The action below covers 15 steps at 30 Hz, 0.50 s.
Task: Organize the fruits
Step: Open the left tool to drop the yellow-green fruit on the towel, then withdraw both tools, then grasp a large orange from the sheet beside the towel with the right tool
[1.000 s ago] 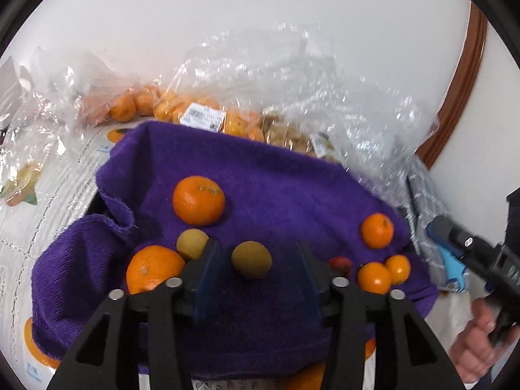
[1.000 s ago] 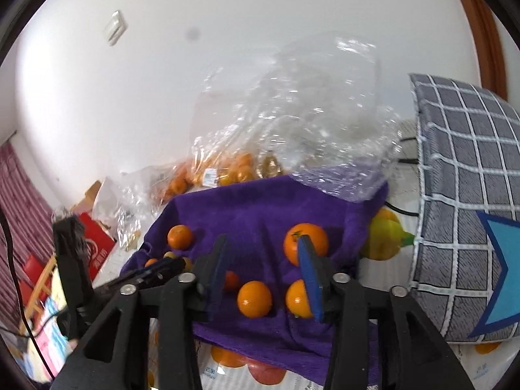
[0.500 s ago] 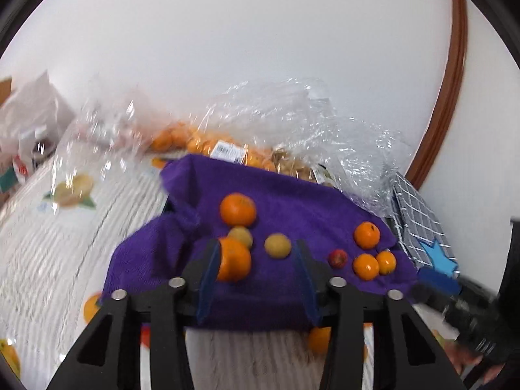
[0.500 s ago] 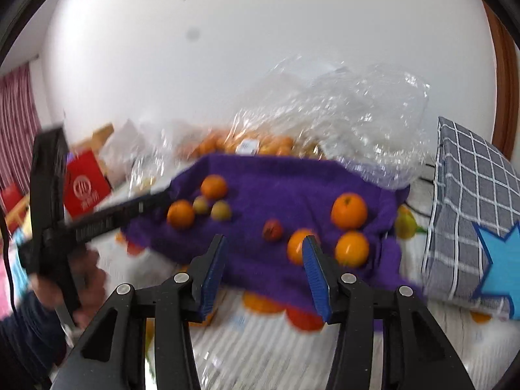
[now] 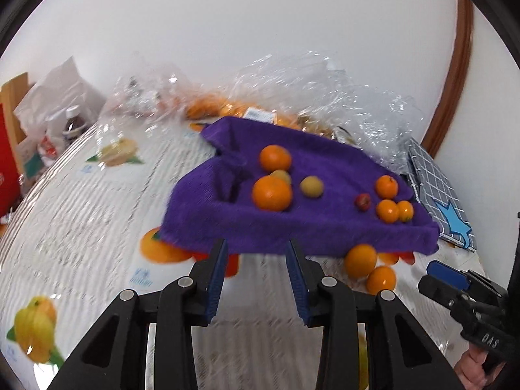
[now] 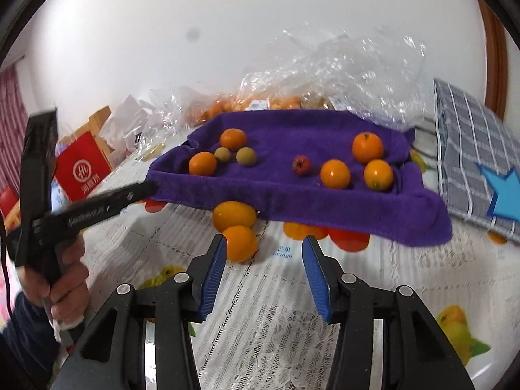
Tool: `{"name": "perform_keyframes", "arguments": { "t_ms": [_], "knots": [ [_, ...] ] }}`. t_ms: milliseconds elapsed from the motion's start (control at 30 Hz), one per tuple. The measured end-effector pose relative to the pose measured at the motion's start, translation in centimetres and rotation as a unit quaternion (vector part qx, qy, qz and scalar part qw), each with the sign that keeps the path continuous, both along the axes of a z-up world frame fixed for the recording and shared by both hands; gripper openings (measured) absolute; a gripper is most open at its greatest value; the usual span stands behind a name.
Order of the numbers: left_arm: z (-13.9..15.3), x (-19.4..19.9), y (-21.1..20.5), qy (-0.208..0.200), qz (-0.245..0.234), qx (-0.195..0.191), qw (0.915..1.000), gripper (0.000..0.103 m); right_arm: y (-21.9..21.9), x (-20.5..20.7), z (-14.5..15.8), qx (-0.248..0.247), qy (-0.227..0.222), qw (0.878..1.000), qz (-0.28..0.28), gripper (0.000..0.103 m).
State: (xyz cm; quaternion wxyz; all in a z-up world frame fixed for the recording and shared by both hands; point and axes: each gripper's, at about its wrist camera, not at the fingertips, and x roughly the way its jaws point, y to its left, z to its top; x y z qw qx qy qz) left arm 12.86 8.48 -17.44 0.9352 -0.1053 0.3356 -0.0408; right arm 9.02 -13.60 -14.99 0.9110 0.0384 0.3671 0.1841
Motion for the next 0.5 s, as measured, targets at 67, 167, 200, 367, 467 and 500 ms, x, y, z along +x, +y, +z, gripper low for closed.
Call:
{"name": "perform_keyframes", "arguments": {
  "t_ms": [67, 167, 200, 367, 467, 500],
  "knots": [
    [-0.1, -0.4, 0.6, 0.006, 0.013, 0.002, 0.9999, 0.035, 0.0, 0.1, -0.4, 0.01, 0.011, 1.0, -0.001, 0.049],
    [-0.4, -0.6, 1.5, 0.02, 0.03, 0.002, 0.9993, 0.035, 0.5, 0.0, -0.6, -0.002, 0.012, 1.0, 0.002, 0.048],
    [-0.6, -0.6, 1.9, 0.026, 0.035, 0.001, 0.999, 0.035, 0.7, 0.0, -0.6, -0.007, 0.012, 1.0, 0.005, 0.048],
    [-1.7, -0.2, 3.0, 0.065, 0.04, -0.015, 0.997, 0.035, 2.3, 0.6, -0.8, -0.033, 0.016, 0.999, 0.006, 0.048],
    [-1.9, -0.3, 3.5, 0.069, 0.044, -0.026, 0.9963, 0.035, 3.1, 1.2, -1.1, -0.044, 0.022, 0.999, 0.003, 0.048],
    [-1.8, -0.5, 3.7, 0.065, 0.045, -0.031, 0.9964, 0.035, 3.3, 1.4, -1.2, -0.047, 0.025, 0.999, 0.004, 0.048]
  ]
}}
